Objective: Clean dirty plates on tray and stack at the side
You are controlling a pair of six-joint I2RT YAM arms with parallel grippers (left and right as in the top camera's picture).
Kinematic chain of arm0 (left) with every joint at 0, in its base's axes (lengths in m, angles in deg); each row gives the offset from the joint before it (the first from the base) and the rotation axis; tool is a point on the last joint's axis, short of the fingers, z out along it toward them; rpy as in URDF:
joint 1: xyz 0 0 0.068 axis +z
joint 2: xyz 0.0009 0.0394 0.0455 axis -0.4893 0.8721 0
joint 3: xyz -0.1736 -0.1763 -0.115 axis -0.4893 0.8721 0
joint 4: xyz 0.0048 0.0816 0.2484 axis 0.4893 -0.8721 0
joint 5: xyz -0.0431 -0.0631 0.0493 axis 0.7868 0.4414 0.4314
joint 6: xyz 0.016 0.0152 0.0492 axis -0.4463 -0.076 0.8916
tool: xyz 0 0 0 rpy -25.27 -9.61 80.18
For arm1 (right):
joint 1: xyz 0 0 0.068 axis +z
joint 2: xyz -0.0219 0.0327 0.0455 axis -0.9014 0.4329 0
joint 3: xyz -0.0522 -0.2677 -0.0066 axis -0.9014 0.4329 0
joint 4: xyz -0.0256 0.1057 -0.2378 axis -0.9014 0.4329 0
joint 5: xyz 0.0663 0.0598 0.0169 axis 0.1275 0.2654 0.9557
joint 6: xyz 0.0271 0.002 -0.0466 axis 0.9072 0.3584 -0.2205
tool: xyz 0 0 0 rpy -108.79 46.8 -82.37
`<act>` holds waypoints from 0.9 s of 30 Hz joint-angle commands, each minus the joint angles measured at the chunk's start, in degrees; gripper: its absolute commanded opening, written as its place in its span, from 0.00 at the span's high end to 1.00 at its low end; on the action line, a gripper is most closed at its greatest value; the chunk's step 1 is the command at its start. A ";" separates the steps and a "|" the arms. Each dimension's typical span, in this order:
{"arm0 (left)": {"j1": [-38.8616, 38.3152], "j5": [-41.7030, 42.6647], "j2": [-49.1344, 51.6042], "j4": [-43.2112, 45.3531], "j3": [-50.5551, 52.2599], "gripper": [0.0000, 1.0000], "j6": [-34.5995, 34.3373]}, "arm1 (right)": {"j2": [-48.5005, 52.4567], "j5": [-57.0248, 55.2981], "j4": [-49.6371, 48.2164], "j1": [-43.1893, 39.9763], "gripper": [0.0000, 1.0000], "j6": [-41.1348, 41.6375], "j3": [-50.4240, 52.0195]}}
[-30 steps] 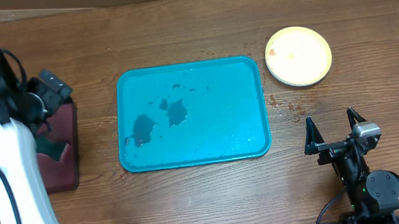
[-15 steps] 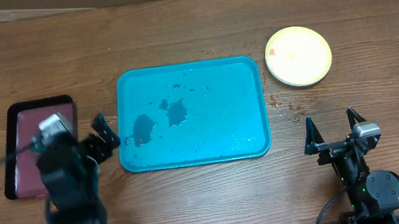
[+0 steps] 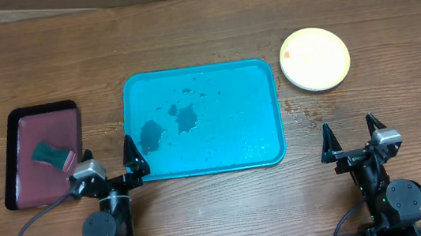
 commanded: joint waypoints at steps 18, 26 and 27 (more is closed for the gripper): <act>-0.94 2.56 -13.42 -16.55 0.98 0.00 14.82 | -0.46 -0.76 -0.37 -0.11 0.00 -0.20 0.57; -0.92 2.54 -13.33 -16.48 0.98 0.00 15.63 | -0.46 -0.76 -0.37 -0.11 0.00 -0.20 0.57; -0.92 2.54 -13.31 -16.46 0.98 0.00 15.63 | -0.46 -0.76 -0.35 -0.11 0.00 -0.20 0.57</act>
